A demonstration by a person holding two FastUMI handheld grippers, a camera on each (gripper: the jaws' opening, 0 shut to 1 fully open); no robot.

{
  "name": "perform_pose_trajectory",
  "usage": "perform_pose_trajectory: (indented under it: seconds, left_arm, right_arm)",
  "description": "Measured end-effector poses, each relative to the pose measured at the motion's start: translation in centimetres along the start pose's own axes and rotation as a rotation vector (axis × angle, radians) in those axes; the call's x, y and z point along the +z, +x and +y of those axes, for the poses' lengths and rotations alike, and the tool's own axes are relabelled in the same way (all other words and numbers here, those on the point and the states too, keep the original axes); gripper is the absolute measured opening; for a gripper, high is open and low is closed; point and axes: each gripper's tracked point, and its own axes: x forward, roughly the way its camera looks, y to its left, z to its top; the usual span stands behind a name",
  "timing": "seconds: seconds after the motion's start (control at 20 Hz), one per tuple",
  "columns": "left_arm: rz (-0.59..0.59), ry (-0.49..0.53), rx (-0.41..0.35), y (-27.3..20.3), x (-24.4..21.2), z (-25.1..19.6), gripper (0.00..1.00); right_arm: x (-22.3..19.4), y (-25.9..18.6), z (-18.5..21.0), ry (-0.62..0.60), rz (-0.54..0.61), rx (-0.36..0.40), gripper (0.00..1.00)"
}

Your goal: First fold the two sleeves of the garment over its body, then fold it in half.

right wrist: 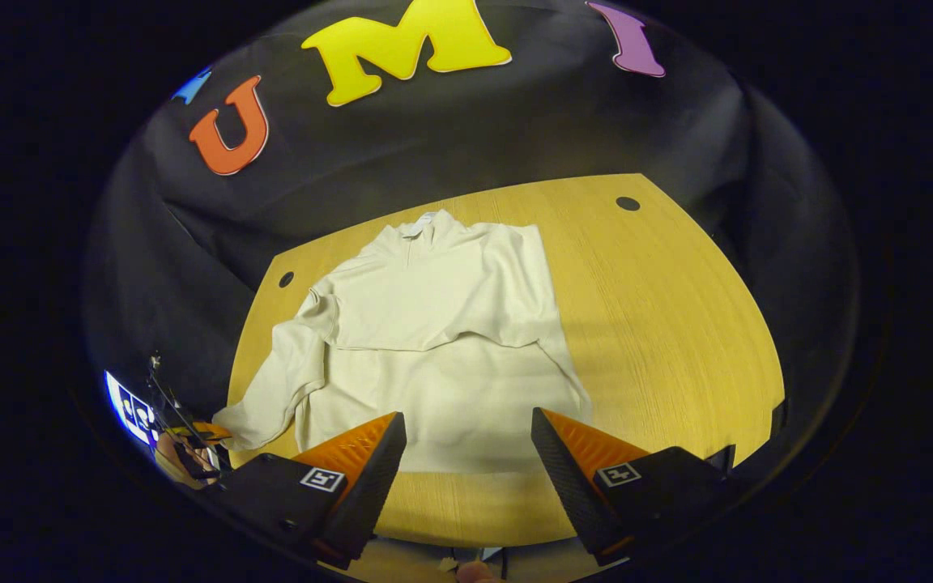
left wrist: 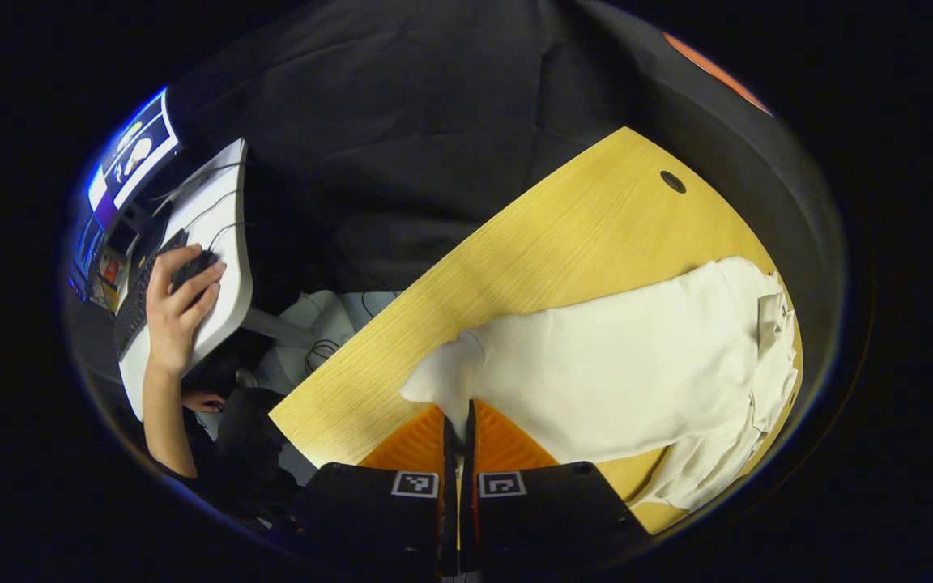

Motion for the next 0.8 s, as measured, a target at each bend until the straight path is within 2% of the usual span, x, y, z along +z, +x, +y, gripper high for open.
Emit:
perform_pose_trajectory:
  seconds: [0.1, 0.15, 0.2, 0.4, 0.65, 0.7, 0.8]
  left_arm:
    - [-0.025, 0.053, -0.027, -1.8, 1.5, -2.9, 0.04]
    - [-0.035, 0.068, -0.043, -2.8, 2.3, -4.7, 0.04]
    - [-0.048, 0.08, -0.062, -3.8, 3.1, -6.8, 0.04]
    - [-0.105, 0.184, -0.127, -7.6, 6.1, -15.4, 0.04]
    - [-0.108, 0.337, -0.198, -10.1, 5.5, -26.8, 0.04]
    - [-0.104, 0.36, -0.213, -10.3, 5.1, -29.1, 0.04]
    - [-0.099, 0.409, -0.235, -10.6, 4.1, -33.8, 0.04]
  right_arm:
    - [0.0, 0.0, -1.1, 0.018, 0.02, 0.019, 0.96]
    - [0.1, 0.1, -1.7, 0.019, 0.024, 0.021, 0.93]
    - [0.4, 0.2, -2.4, 0.017, 0.022, 0.022, 0.96]
    - [1.3, 0.5, -4.5, 0.028, 0.04, 0.06, 0.96]
    - [3.1, 0.6, -8.0, 0.054, 0.031, 0.076, 0.96]
    - [3.1, 0.6, -8.7, 0.061, 0.036, 0.083, 0.93]
    - [3.3, 0.8, -10.0, 0.078, 0.045, 0.091, 0.96]
